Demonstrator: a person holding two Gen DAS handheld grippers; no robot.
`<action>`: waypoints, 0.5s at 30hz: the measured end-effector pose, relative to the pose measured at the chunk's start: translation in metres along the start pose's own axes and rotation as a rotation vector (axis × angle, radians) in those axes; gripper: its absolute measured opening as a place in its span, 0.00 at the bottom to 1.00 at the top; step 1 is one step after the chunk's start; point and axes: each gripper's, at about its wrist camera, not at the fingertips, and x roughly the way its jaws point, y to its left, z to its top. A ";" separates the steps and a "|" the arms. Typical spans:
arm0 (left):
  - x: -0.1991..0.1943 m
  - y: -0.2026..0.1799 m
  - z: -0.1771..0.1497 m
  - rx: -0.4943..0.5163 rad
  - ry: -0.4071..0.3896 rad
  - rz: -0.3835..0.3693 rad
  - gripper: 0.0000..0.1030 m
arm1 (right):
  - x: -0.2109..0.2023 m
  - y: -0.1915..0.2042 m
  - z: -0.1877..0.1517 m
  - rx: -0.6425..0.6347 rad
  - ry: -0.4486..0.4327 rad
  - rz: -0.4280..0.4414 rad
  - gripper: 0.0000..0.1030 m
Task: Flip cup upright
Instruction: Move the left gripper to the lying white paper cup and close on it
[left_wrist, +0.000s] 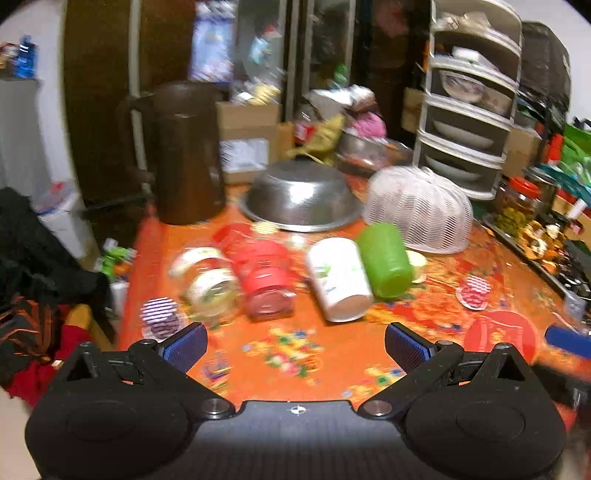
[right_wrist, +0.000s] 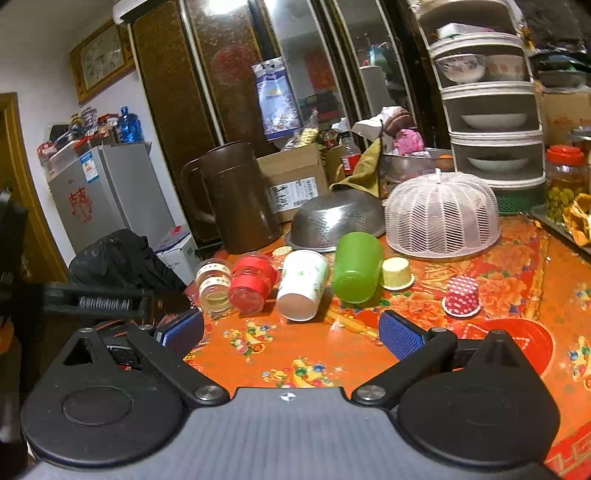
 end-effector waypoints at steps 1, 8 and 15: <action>0.007 -0.003 0.008 -0.007 0.019 -0.016 1.00 | -0.002 -0.005 -0.001 0.011 -0.002 0.000 0.99; 0.090 -0.032 0.057 -0.067 0.214 -0.032 0.92 | -0.019 -0.035 -0.009 0.070 -0.006 -0.021 0.99; 0.148 -0.044 0.061 -0.100 0.308 -0.011 0.83 | -0.037 -0.060 -0.011 0.111 -0.025 -0.045 0.99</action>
